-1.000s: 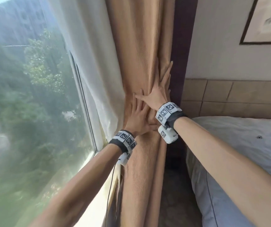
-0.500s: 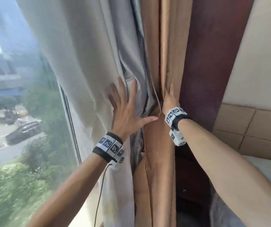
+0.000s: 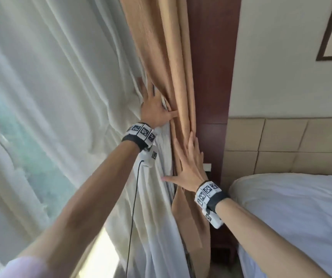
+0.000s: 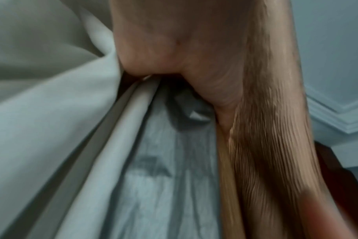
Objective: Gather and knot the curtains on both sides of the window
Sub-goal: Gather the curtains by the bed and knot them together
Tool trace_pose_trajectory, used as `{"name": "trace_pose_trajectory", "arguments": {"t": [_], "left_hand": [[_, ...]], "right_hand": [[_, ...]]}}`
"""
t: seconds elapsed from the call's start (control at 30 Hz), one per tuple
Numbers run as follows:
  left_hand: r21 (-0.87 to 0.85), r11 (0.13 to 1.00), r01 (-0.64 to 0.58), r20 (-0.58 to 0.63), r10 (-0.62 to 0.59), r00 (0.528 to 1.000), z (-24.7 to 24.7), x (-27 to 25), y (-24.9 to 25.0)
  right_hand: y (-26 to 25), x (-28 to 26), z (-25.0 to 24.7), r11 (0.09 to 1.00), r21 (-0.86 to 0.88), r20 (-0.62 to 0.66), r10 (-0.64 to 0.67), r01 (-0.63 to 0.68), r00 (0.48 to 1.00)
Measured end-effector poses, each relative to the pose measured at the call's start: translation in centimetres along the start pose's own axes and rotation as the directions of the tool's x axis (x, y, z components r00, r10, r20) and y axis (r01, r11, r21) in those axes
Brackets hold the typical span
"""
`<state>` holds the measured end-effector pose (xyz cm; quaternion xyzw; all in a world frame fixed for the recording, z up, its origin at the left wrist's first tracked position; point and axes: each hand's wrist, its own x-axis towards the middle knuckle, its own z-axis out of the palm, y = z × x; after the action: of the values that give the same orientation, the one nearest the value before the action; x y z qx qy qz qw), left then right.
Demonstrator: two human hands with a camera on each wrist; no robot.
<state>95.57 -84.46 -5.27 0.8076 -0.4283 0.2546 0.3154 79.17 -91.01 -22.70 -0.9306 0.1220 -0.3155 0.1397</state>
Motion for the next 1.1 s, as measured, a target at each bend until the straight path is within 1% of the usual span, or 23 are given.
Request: {"name": "trace_pose_trajectory", "arguments": {"t": [0.03,0.1,0.2,0.23,0.3,0.33,0.37,0.4,0.43,0.47,0.5,0.53,0.57,0.6,0.63,0.67,0.73,0.77,0.83,0.9,0.97,1.03,1.1], "left_hand": [[-0.016,1.000,0.005,0.040,-0.004,0.999,1.1,1.8,-0.3],[-0.061,0.998,-0.011,0.092,0.017,0.996,3.1,4.7,-1.1],[-0.141,0.986,-0.087,0.099,0.101,0.990,4.8,7.3,-1.8],[-0.146,0.985,-0.092,0.113,0.109,0.988,5.1,7.6,-2.0],[-0.145,0.988,-0.048,0.151,0.070,0.986,4.4,7.4,-3.1],[-0.159,0.987,-0.027,0.166,0.054,0.985,3.5,6.5,-3.6],[-0.187,0.982,-0.021,0.141,0.048,0.989,2.6,5.2,-4.0],[-0.209,0.978,-0.006,0.077,0.022,0.997,1.7,3.5,-4.6],[-0.209,0.978,0.008,-0.039,-0.016,0.999,0.8,1.3,-5.1],[-0.184,0.983,0.002,-0.197,-0.039,0.980,-0.1,-1.4,-5.0],[-0.114,0.993,-0.009,-0.375,-0.035,0.926,-0.7,-3.8,-5.6],[-0.023,1.000,0.008,-0.514,-0.019,0.858,-1.3,-5.8,-6.1],[0.048,0.997,0.057,-0.591,-0.017,0.806,-1.6,-7.0,-7.1],[0.074,0.989,0.124,-0.604,-0.055,0.795,-1.6,-7.6,-8.4],[0.054,0.978,0.200,-0.586,-0.132,0.800,-1.5,-7.5,-10.0],[0.005,0.962,0.272,-0.551,-0.224,0.804,-1.3,-6.9,-11.6],[-0.086,0.927,0.365,-0.493,-0.359,0.793,-0.7,-4.7,-14.1],[-0.122,0.919,0.376,-0.459,-0.388,0.799,-0.3,-3.5,-14.9],[-0.191,0.935,0.297,-0.371,-0.349,0.861,1.0,-0.6,-15.5],[-0.203,0.955,0.217,-0.302,-0.272,0.914,3.3,2.8,-15.5],[-0.176,0.964,0.201,-0.249,-0.241,0.938,6.0,6.4,-14.9],[-0.185,0.963,0.196,-0.210,-0.233,0.950,8.8,9.6,-14.0],[-0.195,0.962,0.190,-0.191,-0.227,0.955,11.1,12.5,-13.4]], "right_hand": [[0.4,1.0,0.7,1.000,0.009,-0.014,0.026,-0.026,1.000],[0.8,3.8,2.2,0.992,0.109,-0.014,0.060,-0.058,0.998],[-0.3,9.0,5.4,0.961,0.242,0.078,0.122,-0.138,0.989],[-1.0,10.7,6.6,0.956,0.233,0.102,0.160,-0.180,0.982],[-2.5,13.1,8.0,0.958,0.103,0.119,0.254,-0.266,0.960],[-2.8,14.1,8.9,0.961,0.006,0.123,0.273,-0.276,0.954],[-3.3,14.7,9.0,0.962,-0.056,0.125,0.272,-0.267,0.954],[-3.7,15.3,9.1,0.963,-0.055,0.130,0.268,-0.262,0.955],[-3.9,16.3,10.0,0.969,-0.005,0.112,0.247,-0.248,0.962],[-3.6,17.2,10.5,0.963,0.067,0.061,0.256,-0.260,0.965],[-3.9,18.8,11.7,0.960,0.108,-0.004,0.260,-0.258,0.966],[-3.8,20.3,12.9,0.958,0.110,-0.072,0.272,-0.264,0.960],[-3.7,22.1,14.3,0.958,0.093,-0.098,0.281,-0.272,0.955],[-3.5,23.6,15.2,0.957,0.044,-0.059,0.288,-0.286,0.956],[-3.3,24.8,15.8,0.958,-0.015,0.007,0.287,-0.287,0.958],[-2.8,25.9,16.5,0.959,-0.056,0.042,0.279,-0.276,0.959],[-1.7,27.2,16.9,0.966,-0.057,0.027,0.253,-0.251,0.967],[-0.8,27.9,17.7,0.975,-0.050,0.052,0.221,-0.218,0.974],[0.1,29.1,18.4,0.985,-0.016,0.090,0.171,-0.170,0.981],[0.7,29.7,18.3,0.979,-0.031,0.060,0.201,-0.200,0.978],[1.7,30.3,18.4,0.976,-0.068,0.038,0.212,-0.209,0.977],[3.7,31.2,19.2,0.985,-0.087,0.072,0.155,-0.149,0.985],[6.4,32.1,19.6,0.986,-0.111,0.084,0.135,-0.125,0.987]]}}
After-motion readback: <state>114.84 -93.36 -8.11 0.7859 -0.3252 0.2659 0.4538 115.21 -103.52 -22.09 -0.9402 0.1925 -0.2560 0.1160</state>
